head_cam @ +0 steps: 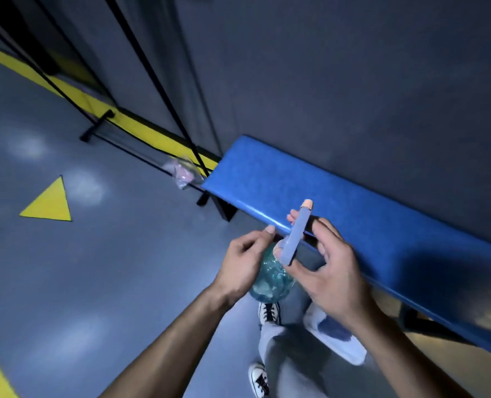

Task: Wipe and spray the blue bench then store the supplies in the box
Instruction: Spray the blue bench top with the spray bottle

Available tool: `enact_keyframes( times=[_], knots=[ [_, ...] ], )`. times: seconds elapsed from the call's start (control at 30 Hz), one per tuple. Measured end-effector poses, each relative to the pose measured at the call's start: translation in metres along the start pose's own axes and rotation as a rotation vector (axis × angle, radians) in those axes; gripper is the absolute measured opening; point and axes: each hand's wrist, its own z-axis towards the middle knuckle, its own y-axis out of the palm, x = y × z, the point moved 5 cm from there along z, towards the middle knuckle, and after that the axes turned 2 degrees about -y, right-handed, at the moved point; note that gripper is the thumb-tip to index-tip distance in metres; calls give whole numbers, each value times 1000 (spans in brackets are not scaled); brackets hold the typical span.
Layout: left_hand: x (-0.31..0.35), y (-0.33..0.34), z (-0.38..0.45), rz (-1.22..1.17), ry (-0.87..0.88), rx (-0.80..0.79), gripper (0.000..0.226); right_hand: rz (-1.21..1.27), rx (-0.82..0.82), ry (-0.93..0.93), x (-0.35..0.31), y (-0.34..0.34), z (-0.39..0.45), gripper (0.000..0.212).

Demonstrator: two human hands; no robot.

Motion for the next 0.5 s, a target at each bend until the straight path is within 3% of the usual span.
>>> enact_keyframes(
  times=[0.17, 0.4, 0.5],
  knots=[
    [-10, -63, 54, -223, -220, -101, 54, 226, -68, 47, -15, 71, 87, 42],
    [-13, -119, 126, -296, -332, 122, 53, 134, -68, 199, 8, 146, 185, 12],
    [-22, -136, 161, -290, -385, 132, 51, 97, -11, 318, 35, 178, 216, 13]
  ],
)
